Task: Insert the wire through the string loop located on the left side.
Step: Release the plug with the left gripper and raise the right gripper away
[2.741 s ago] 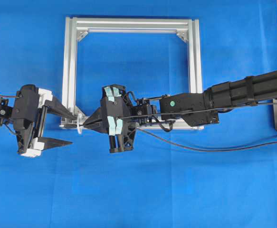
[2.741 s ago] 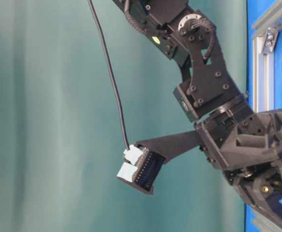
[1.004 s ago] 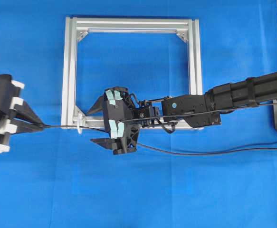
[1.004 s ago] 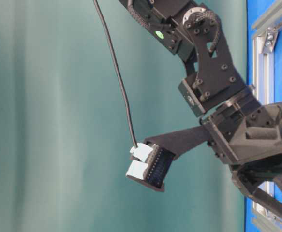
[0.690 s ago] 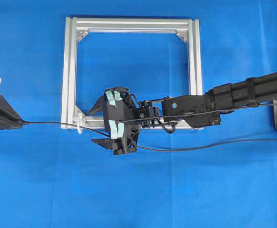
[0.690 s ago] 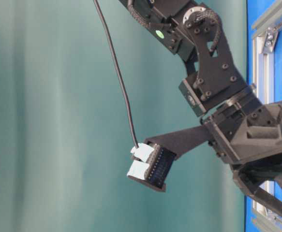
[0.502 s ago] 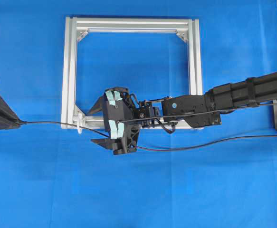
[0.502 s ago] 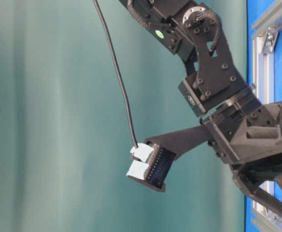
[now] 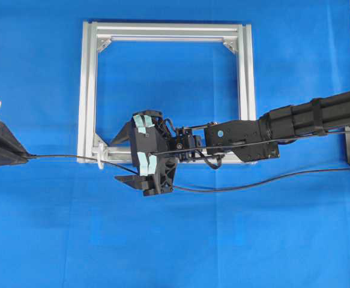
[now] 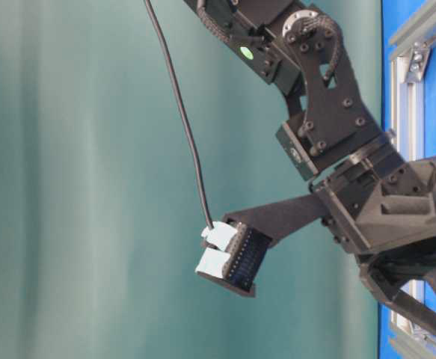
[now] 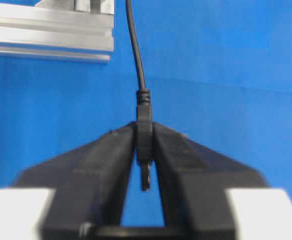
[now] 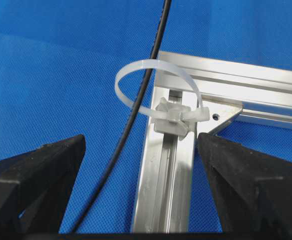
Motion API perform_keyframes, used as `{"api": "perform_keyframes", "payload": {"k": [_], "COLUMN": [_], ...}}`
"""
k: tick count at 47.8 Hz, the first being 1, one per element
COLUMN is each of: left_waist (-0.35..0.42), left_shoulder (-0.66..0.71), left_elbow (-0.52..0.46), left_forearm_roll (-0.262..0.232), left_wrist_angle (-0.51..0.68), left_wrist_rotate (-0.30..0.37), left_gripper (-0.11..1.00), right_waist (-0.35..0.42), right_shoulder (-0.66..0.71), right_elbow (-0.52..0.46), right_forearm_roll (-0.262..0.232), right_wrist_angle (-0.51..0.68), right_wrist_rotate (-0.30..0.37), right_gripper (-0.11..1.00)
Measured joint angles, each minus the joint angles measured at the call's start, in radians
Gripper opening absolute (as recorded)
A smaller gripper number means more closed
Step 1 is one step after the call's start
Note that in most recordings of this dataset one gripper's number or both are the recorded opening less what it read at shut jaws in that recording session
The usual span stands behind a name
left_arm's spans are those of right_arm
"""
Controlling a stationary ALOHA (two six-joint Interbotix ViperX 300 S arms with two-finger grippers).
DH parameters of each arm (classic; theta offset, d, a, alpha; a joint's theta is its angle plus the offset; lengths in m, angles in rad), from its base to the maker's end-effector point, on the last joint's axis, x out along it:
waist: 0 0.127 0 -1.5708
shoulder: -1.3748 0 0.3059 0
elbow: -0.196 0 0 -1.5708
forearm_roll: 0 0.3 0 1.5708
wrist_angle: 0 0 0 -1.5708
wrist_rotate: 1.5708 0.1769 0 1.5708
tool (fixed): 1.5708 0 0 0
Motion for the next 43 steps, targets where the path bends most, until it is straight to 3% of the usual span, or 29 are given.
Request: {"api": "perform_keyframes", "payload": {"k": [6,8,16,43], "left_waist": [0.0,0.0,0.0,0.0], "left_shoulder": [0.0,0.0,0.0,-0.106], "left_elbow": [0.0,0.0,0.0,-0.023], "left_forearm_roll": [0.0,0.0,0.005,0.011], "left_wrist_angle": [0.0,0.0,0.0,-0.074], "left_wrist_rotate": [0.002,0.003,0.003,0.009], "left_gripper": [0.65,0.73,0.66,0.64], "right_waist": [-0.002,0.0,0.0,-0.002], "right_shoulder": [0.0,0.0,-0.002,-0.147], "right_elbow": [-0.002,-0.002,-0.002,0.0], "right_forearm_roll": [0.0,0.0,0.0,0.0], "right_wrist_angle": [0.0,0.0,0.0,0.081], "right_wrist_rotate": [0.0,-0.002,0.0,0.0], "right_gripper": [0.92,0.92,0.92,0.92]}}
